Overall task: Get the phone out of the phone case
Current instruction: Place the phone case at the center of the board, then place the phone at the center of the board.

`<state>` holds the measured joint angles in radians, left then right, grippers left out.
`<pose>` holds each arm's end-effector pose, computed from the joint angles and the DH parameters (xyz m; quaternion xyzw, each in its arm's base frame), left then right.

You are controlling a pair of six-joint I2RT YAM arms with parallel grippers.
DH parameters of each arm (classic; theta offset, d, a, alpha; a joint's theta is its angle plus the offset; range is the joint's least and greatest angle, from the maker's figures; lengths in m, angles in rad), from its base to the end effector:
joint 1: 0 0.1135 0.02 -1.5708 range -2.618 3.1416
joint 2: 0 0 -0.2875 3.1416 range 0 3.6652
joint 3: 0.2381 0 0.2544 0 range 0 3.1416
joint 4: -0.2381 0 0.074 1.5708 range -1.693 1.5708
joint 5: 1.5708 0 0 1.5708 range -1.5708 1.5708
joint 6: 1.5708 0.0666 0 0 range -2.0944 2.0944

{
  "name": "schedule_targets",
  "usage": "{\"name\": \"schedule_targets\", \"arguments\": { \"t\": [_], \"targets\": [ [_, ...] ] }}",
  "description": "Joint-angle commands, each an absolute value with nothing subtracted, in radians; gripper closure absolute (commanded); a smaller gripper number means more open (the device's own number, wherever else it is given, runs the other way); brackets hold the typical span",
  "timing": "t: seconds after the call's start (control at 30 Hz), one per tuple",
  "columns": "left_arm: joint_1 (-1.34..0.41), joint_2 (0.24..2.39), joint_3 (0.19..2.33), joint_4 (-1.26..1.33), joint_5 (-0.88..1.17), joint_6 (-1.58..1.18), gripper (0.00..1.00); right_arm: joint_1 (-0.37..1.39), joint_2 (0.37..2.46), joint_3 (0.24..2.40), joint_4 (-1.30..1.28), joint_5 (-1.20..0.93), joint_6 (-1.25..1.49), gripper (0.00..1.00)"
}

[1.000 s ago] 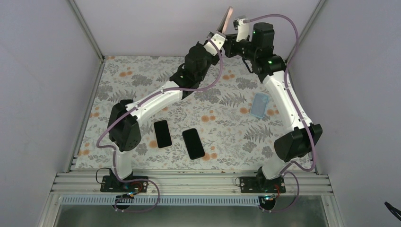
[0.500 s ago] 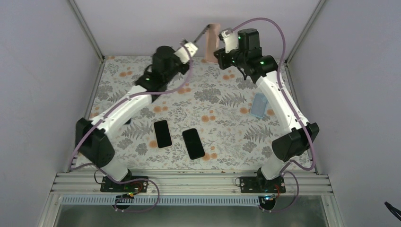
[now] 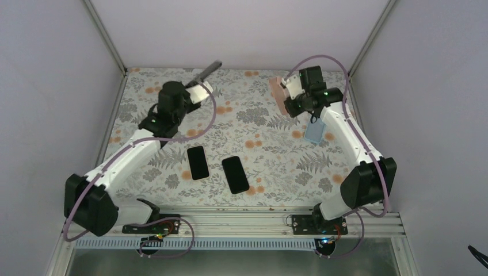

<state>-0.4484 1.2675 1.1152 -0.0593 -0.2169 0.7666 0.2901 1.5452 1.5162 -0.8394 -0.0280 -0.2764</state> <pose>0.2978 -0.1273 0.3805 0.3855 0.6737 0.1821 0.6036 0.3371 0.1026 0.3464 -0.2670 0.9001 0.0155 0.3439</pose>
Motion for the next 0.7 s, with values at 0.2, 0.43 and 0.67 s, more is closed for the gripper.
{"name": "schedule_targets", "arguments": {
  "t": [0.2, 0.43, 0.67],
  "targets": [
    [-0.442, 1.521, 0.895, 0.151, -0.589, 1.032, 0.98, 0.250, 1.643, 1.289, -0.800, -0.225, -0.290, 0.97],
    [-0.422, 1.773, 1.015, 0.185, -0.702, 1.016, 0.98, 0.172, 1.954, 1.421, -0.819, -0.309, -0.295, 0.97],
    [-0.417, 1.886, 1.068, 0.170, -0.701, 1.030, 0.98, 0.083, 2.127, 1.581, -0.851, -0.253, -0.250, 0.83]
  ]
}}
